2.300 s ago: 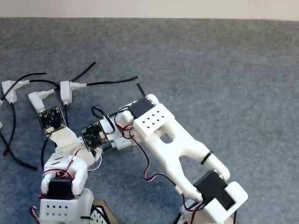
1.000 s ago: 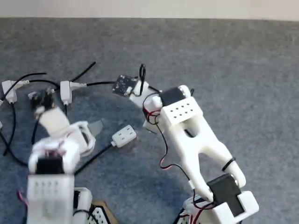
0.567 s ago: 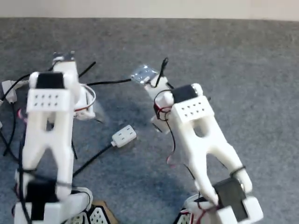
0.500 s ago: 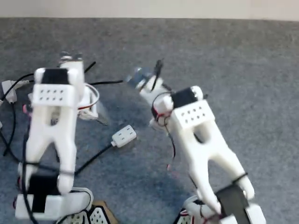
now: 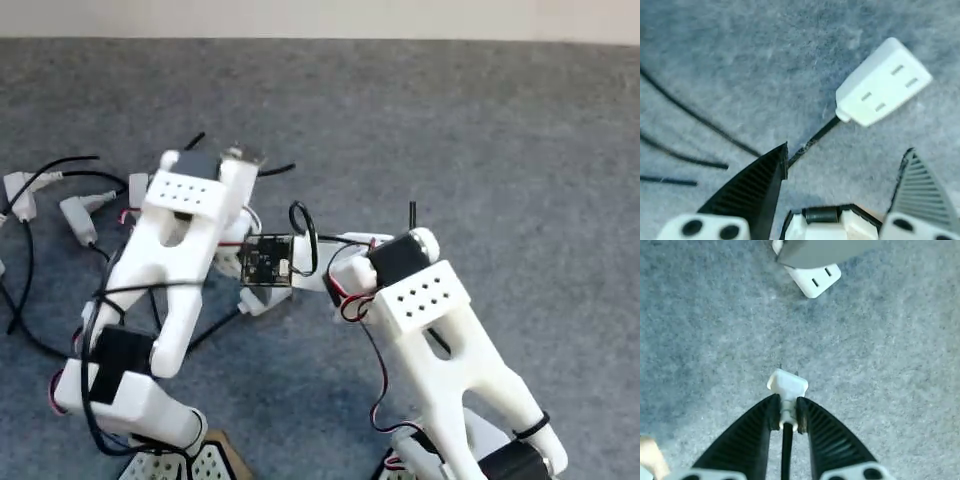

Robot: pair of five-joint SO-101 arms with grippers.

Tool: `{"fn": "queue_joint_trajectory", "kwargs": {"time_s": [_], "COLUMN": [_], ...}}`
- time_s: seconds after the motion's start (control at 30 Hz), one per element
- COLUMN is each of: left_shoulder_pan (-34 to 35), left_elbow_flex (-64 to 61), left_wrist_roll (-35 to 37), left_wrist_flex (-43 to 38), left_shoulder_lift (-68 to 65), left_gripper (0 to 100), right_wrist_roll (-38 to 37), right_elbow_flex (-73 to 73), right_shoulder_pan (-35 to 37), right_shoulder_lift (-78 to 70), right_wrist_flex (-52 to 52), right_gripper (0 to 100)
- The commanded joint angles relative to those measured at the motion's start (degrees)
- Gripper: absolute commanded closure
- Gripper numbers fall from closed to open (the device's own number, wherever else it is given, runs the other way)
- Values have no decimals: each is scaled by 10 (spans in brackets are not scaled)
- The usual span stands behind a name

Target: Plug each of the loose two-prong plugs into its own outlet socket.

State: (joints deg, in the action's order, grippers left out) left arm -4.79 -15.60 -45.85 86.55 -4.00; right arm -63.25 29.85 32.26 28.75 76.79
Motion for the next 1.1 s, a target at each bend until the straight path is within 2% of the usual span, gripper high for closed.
{"fn": "queue_joint_trajectory", "kwargs": {"time_s": [0.0, 0.2, 0.4, 0.5, 0.7, 0.83, 0.9, 1.07], "left_shoulder_pan": [-8, -17, -72, -116, -174, -180, -178, -177], "left_elbow_flex": [-51, -110, -116, -116, -138, -152, -163, -225], "left_wrist_roll": [-24, -21, -21, -21, -25, -25, -25, -35], "left_wrist_flex": [-68, -168, -222, -228, -210, -201, -195, -195], "left_shoulder_lift": [-7, -25, -60, -78, -79, -73, -54, 48], "left_gripper": [652, 665, 923, 977, 995, 995, 995, 994], "right_wrist_roll": [-4, -5, -5, -4, -9, -30, -53, -53], "right_elbow_flex": [-6, -5, -2, -6, -6, -2, -2, -6], "right_shoulder_pan": [2, -20, -22, -22, -36, -58, -85, -155], "right_shoulder_lift": [20, 20, 20, 20, 20, 20, 20, 19], "right_wrist_flex": [-4, -4, -3, -3, 0, 1, 2, 1], "right_gripper": [992, 992, 992, 992, 992, 992, 992, 992]}}
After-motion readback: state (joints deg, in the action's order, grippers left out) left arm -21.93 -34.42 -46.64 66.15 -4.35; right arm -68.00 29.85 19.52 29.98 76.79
